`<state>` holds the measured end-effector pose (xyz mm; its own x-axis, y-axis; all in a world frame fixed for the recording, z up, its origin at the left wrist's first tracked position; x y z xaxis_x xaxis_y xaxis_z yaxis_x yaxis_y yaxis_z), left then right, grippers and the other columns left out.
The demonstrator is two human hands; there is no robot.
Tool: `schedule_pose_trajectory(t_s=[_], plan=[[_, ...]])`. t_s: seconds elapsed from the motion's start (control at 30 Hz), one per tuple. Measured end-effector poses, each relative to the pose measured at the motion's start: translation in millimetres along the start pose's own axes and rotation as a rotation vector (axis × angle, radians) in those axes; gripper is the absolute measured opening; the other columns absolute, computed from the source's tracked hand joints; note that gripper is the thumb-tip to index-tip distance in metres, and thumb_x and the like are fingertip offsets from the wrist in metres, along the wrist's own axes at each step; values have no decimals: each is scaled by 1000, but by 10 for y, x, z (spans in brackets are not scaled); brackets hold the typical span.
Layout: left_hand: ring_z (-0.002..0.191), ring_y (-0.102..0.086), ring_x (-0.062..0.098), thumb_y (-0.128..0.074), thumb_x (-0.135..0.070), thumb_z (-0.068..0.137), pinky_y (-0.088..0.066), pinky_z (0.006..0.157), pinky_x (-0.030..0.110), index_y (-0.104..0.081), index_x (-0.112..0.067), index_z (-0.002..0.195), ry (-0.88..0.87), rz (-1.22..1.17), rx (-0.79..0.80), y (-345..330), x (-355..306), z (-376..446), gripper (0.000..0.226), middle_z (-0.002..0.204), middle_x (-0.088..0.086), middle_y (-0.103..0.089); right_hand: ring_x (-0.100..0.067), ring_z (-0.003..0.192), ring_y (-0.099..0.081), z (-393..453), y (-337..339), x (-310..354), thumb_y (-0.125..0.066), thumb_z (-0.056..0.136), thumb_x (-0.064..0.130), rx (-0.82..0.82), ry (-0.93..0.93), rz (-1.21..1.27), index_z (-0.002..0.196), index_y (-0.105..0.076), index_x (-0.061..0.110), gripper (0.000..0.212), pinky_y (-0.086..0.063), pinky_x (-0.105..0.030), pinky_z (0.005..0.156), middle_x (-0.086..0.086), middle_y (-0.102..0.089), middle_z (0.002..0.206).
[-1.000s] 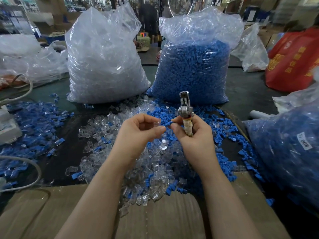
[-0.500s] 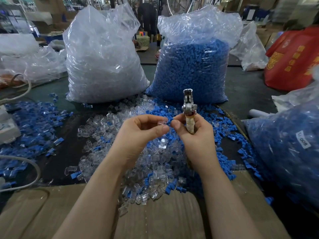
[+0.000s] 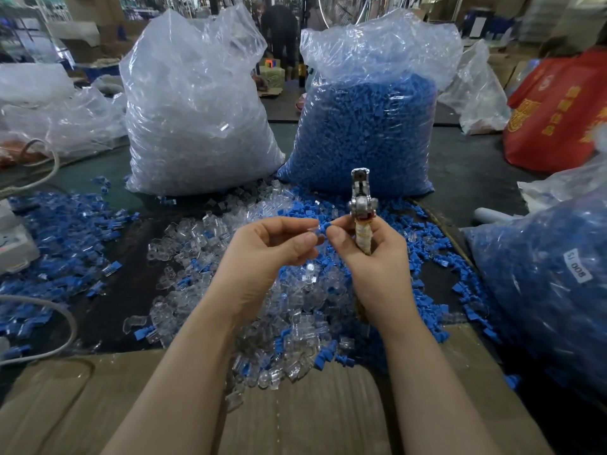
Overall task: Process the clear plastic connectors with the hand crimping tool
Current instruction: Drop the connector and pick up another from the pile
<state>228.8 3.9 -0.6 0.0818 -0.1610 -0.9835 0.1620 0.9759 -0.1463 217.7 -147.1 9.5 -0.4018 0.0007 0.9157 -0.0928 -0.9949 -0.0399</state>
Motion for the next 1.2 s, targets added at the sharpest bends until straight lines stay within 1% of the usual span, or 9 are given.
schedule_pose_trajectory(t_s=[0.07, 0.23, 0.33, 0.43, 0.6, 0.8, 0.97, 1.13, 1.2], plan=[[77, -73, 13, -75, -19, 70, -54, 68, 16, -72, -15, 96, -3, 2, -5, -12, 11, 0, 26, 86, 3, -77, -1, 75, -65, -4, -13, -5, -68, 90, 7, 12, -1, -13, 84, -66, 23, 17, -51, -14, 69, 12, -69, 76], [84, -74, 18, -72, -15, 73, -57, 72, 21, -68, -12, 100, 6, -19, 12, -31, 34, 4, 27, 89, 8, -77, -6, 77, -69, -10, -40, -5, -69, 90, 9, 21, 19, -53, 84, -66, 28, 20, -54, -19, 71, 11, -71, 78], [84, -73, 16, -71, -12, 78, -56, 73, 21, -69, -12, 100, -7, 27, -1, -28, 36, 6, 23, 89, 5, -77, -2, 76, -67, -6, -43, 1, -69, 89, 9, 16, 29, -70, 84, -65, 30, 22, -52, -15, 70, 15, -71, 78], [80, -70, 9, -71, -4, 83, -53, 71, 17, -71, -13, 98, -49, 85, -42, -8, 15, 9, 17, 87, -2, -76, 2, 73, -64, -5, -35, -1, -71, 89, 10, 8, 37, -103, 84, -65, 31, 22, -50, -13, 68, 17, -69, 77], [84, -72, 7, -75, -3, 80, -54, 75, 16, -75, -19, 93, -106, 140, -106, 20, -48, -1, 20, 91, -5, -77, 3, 69, -61, -5, -30, -22, -71, 89, 11, -10, 31, -131, 83, -64, 32, 23, -49, -13, 65, 17, -68, 75], [81, -71, 3, -79, -5, 76, -53, 73, 13, -76, -18, 94, -95, 145, -110, 3, -72, -10, 22, 85, -7, -77, -7, 71, -63, -1, -16, -20, -71, 89, 11, -15, 28, -180, 82, -64, 33, 24, -52, -20, 66, 9, -69, 81], [81, -72, 2, -79, -10, 76, -52, 72, 11, -76, -22, 93, -98, 194, -127, 5, -96, -17, 21, 85, -8, -77, -7, 73, -65, 2, -38, 11, -71, 88, 11, 6, 38, -203, 82, -64, 37, 28, -54, -18, 66, 11, -70, 84], [82, -72, 4, -79, -12, 77, -53, 73, 13, -75, -28, 88, -96, 223, -138, 26, -103, -15, 20, 84, -9, -77, -18, 74, -64, -6, -34, -2, -72, 88, 13, 16, 26, -232, 82, -64, 36, 25, -53, -29, 67, 5, -69, 83], [82, -73, 5, -79, -12, 77, -53, 74, 14, -75, -30, 87, -98, 237, -141, 24, -100, -14, 21, 84, -9, -77, -19, 74, -63, -8, -37, 4, -72, 88, 13, 25, 29, -248, 81, -64, 37, 27, -52, -31, 66, 4, -68, 83]])
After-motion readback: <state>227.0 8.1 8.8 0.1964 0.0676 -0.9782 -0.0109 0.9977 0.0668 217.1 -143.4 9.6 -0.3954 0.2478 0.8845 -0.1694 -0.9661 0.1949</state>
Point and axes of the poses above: each hand's wrist, its own z-axis towards the middle knuckle, its own y-axis out of the back of the hand, x = y × z, the point moved 8 cm from there along z, towards the middle knuckle
